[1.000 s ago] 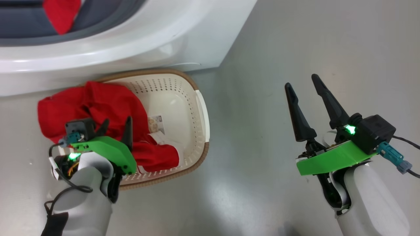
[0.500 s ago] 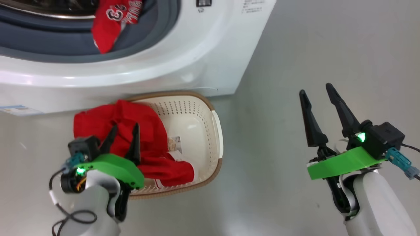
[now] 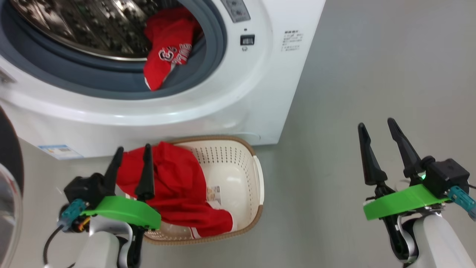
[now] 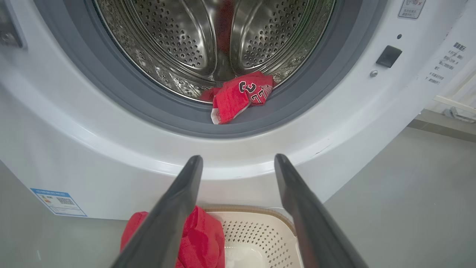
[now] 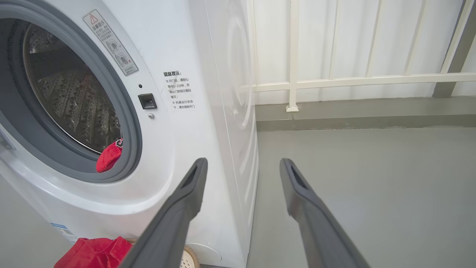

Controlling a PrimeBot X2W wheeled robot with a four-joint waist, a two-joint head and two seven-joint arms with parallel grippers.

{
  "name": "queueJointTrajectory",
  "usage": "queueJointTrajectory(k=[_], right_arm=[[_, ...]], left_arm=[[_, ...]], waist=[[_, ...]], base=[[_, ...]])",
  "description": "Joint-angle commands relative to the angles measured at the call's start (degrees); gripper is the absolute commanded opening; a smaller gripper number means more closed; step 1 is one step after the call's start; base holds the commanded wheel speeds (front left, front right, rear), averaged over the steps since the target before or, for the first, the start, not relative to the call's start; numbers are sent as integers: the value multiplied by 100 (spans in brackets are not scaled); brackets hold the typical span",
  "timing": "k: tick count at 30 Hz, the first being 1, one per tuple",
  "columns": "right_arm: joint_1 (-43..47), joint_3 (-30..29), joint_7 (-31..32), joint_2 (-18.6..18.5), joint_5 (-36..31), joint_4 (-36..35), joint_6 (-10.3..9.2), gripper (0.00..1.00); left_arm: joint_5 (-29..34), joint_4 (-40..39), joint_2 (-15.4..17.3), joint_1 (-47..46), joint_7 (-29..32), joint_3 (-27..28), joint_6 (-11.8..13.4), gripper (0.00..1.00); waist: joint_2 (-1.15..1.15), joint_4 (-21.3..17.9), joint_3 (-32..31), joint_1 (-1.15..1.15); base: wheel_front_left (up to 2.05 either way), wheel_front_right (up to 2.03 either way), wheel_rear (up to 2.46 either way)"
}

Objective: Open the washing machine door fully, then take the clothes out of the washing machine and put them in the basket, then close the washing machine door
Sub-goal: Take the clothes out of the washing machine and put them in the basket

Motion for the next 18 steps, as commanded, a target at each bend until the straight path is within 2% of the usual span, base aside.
queueJointTrajectory(k=[1, 6, 18], right_arm=[[92, 68, -36, -5, -93, -115, 28, 100], [303, -130, -36, -5, -165, -71, 28, 100], [860, -375, -36, -5, -275, -217, 28, 100]], left_arm=[[169, -410, 96, 114, -70, 234, 56, 100], [330, -1265, 91, 616, -70, 423, 23, 100], [527, -1885, 105, 1517, -70, 629, 16, 100]], waist=[[0, 66, -329, 0], [0, 26, -649, 0], [0, -202, -1244, 0]], base=[[0, 0, 0], [0, 0, 0], [0, 0, 0]])
